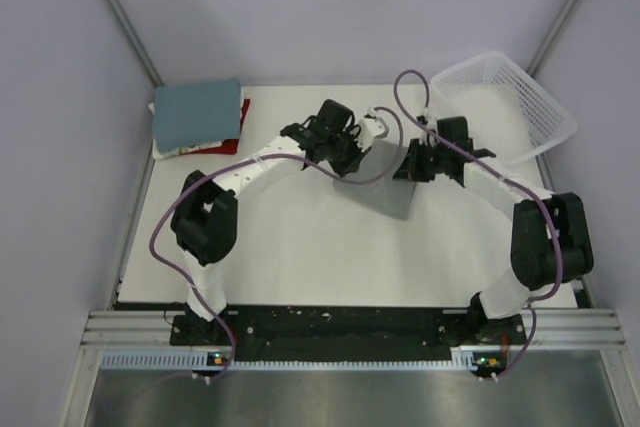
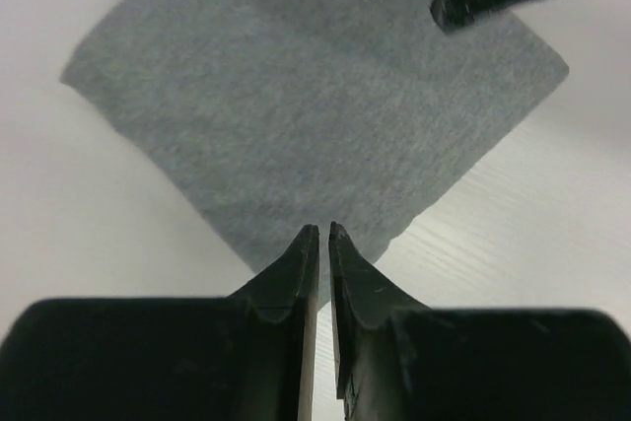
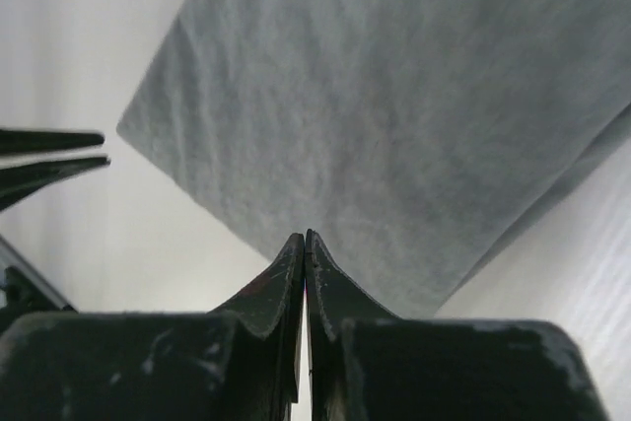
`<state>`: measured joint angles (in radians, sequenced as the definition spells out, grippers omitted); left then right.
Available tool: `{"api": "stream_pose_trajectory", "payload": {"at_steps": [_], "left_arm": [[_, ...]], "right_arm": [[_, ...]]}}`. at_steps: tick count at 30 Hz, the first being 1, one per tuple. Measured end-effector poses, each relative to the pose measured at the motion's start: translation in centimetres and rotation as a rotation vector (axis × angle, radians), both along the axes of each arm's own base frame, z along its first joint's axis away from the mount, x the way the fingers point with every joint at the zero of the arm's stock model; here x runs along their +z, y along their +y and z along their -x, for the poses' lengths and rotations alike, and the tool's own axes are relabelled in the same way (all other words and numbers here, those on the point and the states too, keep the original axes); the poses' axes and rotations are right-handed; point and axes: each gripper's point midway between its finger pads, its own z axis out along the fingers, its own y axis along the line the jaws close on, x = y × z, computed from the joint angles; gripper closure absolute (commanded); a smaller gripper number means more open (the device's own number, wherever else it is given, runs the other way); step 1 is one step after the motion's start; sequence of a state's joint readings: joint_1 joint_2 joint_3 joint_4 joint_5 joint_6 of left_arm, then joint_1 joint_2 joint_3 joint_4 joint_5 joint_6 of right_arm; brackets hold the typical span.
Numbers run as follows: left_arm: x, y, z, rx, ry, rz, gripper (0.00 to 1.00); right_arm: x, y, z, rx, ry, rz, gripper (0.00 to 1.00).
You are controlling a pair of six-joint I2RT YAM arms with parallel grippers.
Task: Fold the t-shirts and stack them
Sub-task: Smooth out wrinkles on the folded tshirt
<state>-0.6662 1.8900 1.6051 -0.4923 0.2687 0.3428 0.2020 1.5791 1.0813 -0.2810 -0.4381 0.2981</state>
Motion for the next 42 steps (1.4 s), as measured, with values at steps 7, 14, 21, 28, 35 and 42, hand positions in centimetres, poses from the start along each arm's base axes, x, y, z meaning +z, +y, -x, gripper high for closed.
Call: {"api": "stream_pose_trajectory", "payload": {"at_steps": [7, 14, 21, 28, 35, 42], "left_arm": [[-7.2, 0.3, 1.7, -0.007, 0.21, -0.073, 0.85], [-10.4, 1.8, 3.0, 0.018, 0.285, -0.121, 0.84], [-12.0, 2.8, 3.5, 0.046, 0.324, -0.141, 0.8], [-11.4, 3.3, 3.3, 0.056, 0.315, -0.14, 0.64], [-6.2, 4.6, 2.1, 0.139, 0.253, -0.067, 0.45], [-2.2, 4.9, -2.5, 0.325, 0.276, 0.146, 0.32]], "right_arm": [[-7.2, 1.8, 6.2, -0.019, 0.258, -0.101, 1.0], [-10.6, 0.5, 7.0, -0.114, 0.37, -0.09, 1.0], [-10.7, -0.3, 6.9, -0.145, 0.384, -0.116, 1.0], [-10.4, -1.9, 7.2, -0.168, 0.379, -0.079, 0.82], [-8.2, -4.4, 6.1, -0.192, 0.321, 0.057, 0.51], [-5.4, -6.2, 1.0, -0.239, 0.221, 0.093, 0.46]]}}
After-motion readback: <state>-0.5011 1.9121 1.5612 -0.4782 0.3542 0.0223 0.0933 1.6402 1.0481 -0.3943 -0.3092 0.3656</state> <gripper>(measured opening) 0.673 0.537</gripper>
